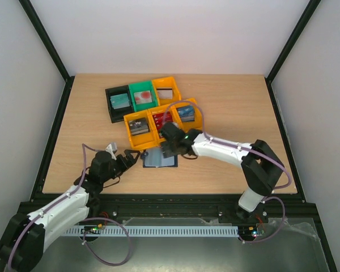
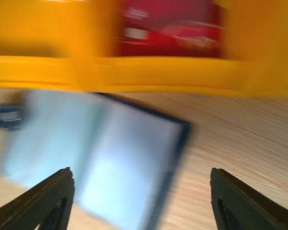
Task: Take the credit cards out of the card holder
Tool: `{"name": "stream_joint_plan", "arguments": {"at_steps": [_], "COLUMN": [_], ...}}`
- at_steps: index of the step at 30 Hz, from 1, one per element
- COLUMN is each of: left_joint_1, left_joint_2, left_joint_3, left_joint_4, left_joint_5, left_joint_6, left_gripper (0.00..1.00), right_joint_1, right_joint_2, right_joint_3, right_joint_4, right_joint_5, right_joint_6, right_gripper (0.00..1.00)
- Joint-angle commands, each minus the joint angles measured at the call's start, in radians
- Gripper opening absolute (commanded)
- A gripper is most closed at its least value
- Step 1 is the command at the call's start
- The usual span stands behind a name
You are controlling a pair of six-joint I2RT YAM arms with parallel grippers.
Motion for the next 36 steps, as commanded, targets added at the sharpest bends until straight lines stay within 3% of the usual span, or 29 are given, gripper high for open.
{"name": "stream_joint_plan", "arguments": {"at_steps": [1, 6, 16, 20, 26, 36], "left_joint_1": [-0.008, -0.002, -0.001, -0.003, -0.013, -0.016], "left_joint_2": [-0.001, -0.034, -0.080, -0.101, -0.146, -0.140], "left_joint_3": [-0.017, -0.023, -0.032, -0.035, -0.038, -0.038], "left_joint_4": [0.015, 0.009, 0.013, 0.021, 0.042, 0.051], "left_joint_5": [-0.043, -0.078, -0.107, -0.109, -0.109, -0.120], "left_joint_6": [-0.014, -0.058, -0.060, -0.064, -0.042, -0.030], "left_gripper": [0.99, 0.99, 1.00, 0.99, 1.00, 0.99], "right_joint_1": [0.126, 0.161, 0.219, 0.220, 0.217, 0.188], "right_joint_2": [0.033, 0.177, 0.306, 0.369, 0.386, 0.303], "right_joint_3": [0.067, 0.164, 0.155, 0.189, 0.164, 0.012], "right_joint_4": [0.179, 0.145, 0.088, 0.034, -0.014, 0.091], "right_joint_5": [-0.021, 0.087, 0.035, 0.100, 0.174, 0.064], "right_joint_6": [0.138, 0.189, 0.196, 0.184, 0.220, 0.228], "right_gripper": [0.80, 0.81, 0.82, 0.83, 0.58, 0.25]}}
